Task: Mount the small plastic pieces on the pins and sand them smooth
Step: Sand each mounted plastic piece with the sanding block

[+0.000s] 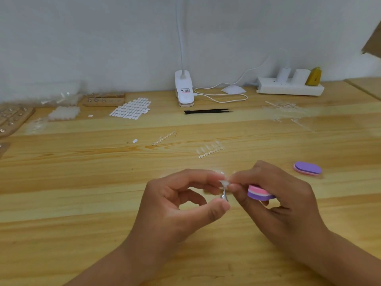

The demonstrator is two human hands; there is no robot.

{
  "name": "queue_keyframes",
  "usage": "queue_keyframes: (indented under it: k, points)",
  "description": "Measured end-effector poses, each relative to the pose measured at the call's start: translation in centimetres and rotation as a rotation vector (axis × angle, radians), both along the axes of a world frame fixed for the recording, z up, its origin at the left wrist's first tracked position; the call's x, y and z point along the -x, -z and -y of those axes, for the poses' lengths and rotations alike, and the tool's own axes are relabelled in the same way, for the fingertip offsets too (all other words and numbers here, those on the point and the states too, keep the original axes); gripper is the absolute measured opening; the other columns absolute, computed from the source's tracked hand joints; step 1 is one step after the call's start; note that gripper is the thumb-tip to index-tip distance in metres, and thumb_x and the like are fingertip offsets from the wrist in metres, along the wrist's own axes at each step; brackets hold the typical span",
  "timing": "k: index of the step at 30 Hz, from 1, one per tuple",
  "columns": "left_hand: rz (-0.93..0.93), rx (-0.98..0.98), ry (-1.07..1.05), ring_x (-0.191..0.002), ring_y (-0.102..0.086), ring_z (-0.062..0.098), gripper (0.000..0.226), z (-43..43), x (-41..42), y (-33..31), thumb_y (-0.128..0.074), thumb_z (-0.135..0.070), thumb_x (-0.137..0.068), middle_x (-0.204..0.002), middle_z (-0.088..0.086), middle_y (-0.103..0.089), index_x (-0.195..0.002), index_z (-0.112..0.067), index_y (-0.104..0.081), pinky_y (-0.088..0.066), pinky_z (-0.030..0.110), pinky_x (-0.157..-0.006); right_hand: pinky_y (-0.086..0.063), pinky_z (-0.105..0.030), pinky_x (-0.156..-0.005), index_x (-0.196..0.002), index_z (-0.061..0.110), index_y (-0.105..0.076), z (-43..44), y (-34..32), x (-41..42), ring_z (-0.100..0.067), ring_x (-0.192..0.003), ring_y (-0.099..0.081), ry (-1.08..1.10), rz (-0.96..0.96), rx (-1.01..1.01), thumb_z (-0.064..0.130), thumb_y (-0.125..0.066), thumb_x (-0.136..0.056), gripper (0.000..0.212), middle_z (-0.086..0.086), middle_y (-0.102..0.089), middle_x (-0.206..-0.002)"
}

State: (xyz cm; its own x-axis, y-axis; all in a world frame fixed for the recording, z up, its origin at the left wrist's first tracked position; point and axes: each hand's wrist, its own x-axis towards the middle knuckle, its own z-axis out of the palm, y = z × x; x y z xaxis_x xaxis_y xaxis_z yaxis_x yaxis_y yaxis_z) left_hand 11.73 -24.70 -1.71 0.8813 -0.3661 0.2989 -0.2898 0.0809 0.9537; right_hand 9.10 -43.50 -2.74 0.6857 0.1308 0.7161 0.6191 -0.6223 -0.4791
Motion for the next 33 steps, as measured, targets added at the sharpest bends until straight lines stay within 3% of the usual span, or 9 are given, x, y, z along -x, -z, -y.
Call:
queue_keyframes:
  k: [8, 13, 17, 20, 23, 25, 28, 31, 33]
  points:
    - [0.062, 0.019, -0.031, -0.070, -0.071, 0.017, 0.027, 0.1, 0.6, -0.1, -0.083, -0.014, -0.061, -0.079, 0.006, -0.074, -0.087, -0.017, -0.077, -0.055, 0.020, -0.068, -0.037, -0.008, -0.067, -0.095, 0.011, -0.070, -0.3, -0.2, 0.3, -0.001, -0.070, -0.050, -0.052, -0.021, 0.002, 0.019, -0.060, -0.091, 0.013, 0.013, -0.053, -0.077]
    - [0.118, -0.019, -0.116, -0.067, -0.070, 0.015, 0.029, 0.1, 0.5, -0.3, -0.082, -0.015, -0.058, -0.077, 0.004, -0.073, -0.087, -0.017, -0.076, -0.053, 0.018, -0.067, -0.044, -0.031, -0.072, -0.121, 0.018, -0.051, 0.9, -0.7, 0.4, -0.019, -0.085, -0.056, -0.131, -0.200, -0.029, 0.024, -0.037, -0.092, 0.033, 0.000, -0.056, -0.096]
    - [0.164, -0.074, -0.167, -0.069, -0.069, 0.014, 0.029, 0.1, 0.4, -0.4, -0.082, -0.014, -0.058, -0.078, -0.002, -0.072, -0.086, -0.020, -0.075, -0.053, 0.018, -0.068, -0.038, -0.022, -0.071, -0.101, 0.027, -0.066, 1.2, 0.3, -1.3, 0.002, -0.071, -0.053, -0.068, -0.280, -0.082, -0.004, -0.044, -0.098, 0.039, 0.019, -0.060, -0.081]
    - [0.182, -0.109, -0.193, -0.070, -0.069, 0.015, 0.030, 0.1, 0.4, -0.3, -0.083, -0.011, -0.058, -0.077, -0.003, -0.071, -0.085, -0.021, -0.074, -0.054, 0.019, -0.069, -0.039, -0.011, -0.092, -0.128, 0.015, -0.056, 0.6, -0.2, -0.3, 0.000, -0.105, -0.053, -0.094, -0.124, 0.139, 0.014, -0.043, -0.102, 0.030, 0.012, -0.051, -0.116]
    - [0.182, -0.134, -0.199, -0.070, -0.070, 0.016, 0.030, 0.1, 0.3, -0.3, -0.083, -0.008, -0.058, -0.077, -0.002, -0.072, -0.084, -0.022, -0.075, -0.055, 0.020, -0.070, -0.041, -0.013, -0.104, -0.132, 0.009, -0.053, 0.5, 0.1, 0.6, -0.001, -0.127, -0.053, -0.105, -0.050, 0.158, 0.011, -0.051, -0.098, 0.034, 0.002, -0.058, -0.128]
    - [0.174, -0.138, -0.191, -0.071, -0.071, 0.018, 0.029, 0.1, 0.3, -0.4, -0.083, -0.009, -0.059, -0.078, -0.001, -0.073, -0.084, -0.022, -0.076, -0.055, 0.022, -0.070, -0.040, -0.011, -0.106, -0.129, 0.006, -0.054, -0.1, 0.0, -0.3, 0.008, -0.129, -0.051, -0.079, -0.089, 0.107, 0.018, -0.056, -0.096, 0.035, 0.009, -0.061, -0.128]
    - [0.178, -0.114, -0.165, -0.071, -0.072, 0.017, 0.026, 0.2, 0.4, -0.6, -0.080, -0.012, -0.060, -0.079, -0.002, -0.073, -0.083, -0.022, -0.076, -0.055, 0.020, -0.070, -0.042, -0.025, -0.112, -0.132, -0.003, -0.055, -0.2, -0.5, -1.1, 0.017, -0.119, -0.054, -0.170, -0.216, 0.165, 0.059, -0.058, -0.090, 0.075, 0.030, -0.064, -0.117]
    - [0.154, -0.096, -0.172, -0.069, -0.071, 0.015, 0.027, 0.1, 0.4, -0.6, -0.081, -0.013, -0.059, -0.077, -0.001, -0.073, -0.083, -0.022, -0.076, -0.055, 0.020, -0.069, -0.051, -0.027, -0.097, -0.116, 0.001, -0.068, 0.2, -0.3, -0.6, -0.014, -0.110, -0.066, -0.030, 0.047, 0.178, 0.010, -0.068, -0.094, 0.024, -0.006, -0.069, -0.116]
    - [0.128, -0.087, -0.194, -0.067, -0.070, 0.013, 0.029, 0.0, 0.2, -0.5, -0.083, -0.012, -0.057, -0.074, -0.001, -0.073, -0.083, -0.021, -0.076, -0.055, 0.019, -0.068, -0.050, -0.021, -0.093, -0.111, 0.001, -0.071, 1.0, -0.1, -0.3, -0.015, -0.100, -0.066, 0.061, 0.168, 0.183, 0.000, -0.071, -0.090, 0.022, -0.012, -0.069, -0.107]
